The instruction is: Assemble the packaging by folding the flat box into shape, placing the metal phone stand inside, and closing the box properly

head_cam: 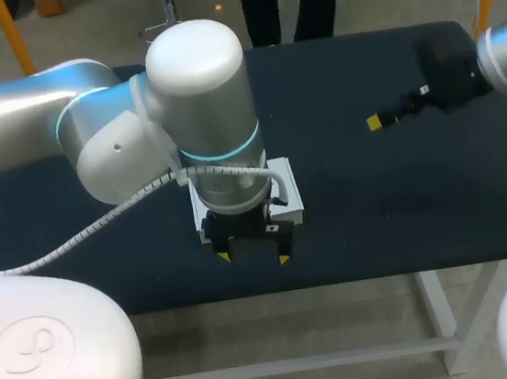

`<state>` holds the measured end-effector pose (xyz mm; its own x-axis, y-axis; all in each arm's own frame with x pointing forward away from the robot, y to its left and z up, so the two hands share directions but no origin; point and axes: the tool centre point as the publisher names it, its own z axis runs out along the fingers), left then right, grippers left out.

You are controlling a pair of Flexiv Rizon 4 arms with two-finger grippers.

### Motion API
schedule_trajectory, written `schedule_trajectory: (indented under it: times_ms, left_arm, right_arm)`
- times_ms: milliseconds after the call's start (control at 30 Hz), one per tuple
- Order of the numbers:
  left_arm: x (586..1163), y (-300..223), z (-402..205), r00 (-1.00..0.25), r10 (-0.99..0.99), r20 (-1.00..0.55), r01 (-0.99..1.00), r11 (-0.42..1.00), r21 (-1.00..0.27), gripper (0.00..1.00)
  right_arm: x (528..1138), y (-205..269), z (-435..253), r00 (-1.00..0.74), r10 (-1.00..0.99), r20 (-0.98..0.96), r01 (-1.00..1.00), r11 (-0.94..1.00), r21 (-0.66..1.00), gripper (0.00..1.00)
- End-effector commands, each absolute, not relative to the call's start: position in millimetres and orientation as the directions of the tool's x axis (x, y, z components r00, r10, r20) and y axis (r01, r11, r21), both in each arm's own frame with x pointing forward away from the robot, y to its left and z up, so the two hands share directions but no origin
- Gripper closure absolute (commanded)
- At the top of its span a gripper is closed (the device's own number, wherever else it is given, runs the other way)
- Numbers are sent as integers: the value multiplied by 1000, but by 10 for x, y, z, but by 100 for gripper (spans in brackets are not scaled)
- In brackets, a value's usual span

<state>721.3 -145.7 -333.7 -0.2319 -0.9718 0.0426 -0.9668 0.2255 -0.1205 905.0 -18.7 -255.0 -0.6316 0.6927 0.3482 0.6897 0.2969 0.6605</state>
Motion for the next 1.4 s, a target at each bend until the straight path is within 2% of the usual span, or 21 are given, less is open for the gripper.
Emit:
schedule_trajectory:
  times_ms: [33, 333, 533, 733, 1400]
  left_arm:
    - [7226, -1540, -3531, -180, -984, -4, -975, 179, -133, 0]
    - [7280, -1608, -3817, -97, -995, 10, -985, 95, -145, 0]
    - [7365, -1628, -3881, -63, -998, 5, -988, 62, -140, 0]
    - [7475, -1649, -3924, -24, -999, -24, -989, 28, -147, 0]
    - [7985, -1581, -4041, 39, -999, -18, -989, -36, -147, 0]
  right_arm:
    - [9024, -246, -2572, -706, 633, 319, 546, 199, 814, 0]
    - [9024, -246, -2572, -706, 633, 319, 546, 199, 814, 0]
    - [9049, -310, -2554, -771, 619, 147, 377, 258, 890, 0]
    - [9108, -378, -2575, -796, 603, 56, 281, 286, 916, 0]
    - [9202, -581, -2632, -795, 606, 42, 237, 246, 940, 0]
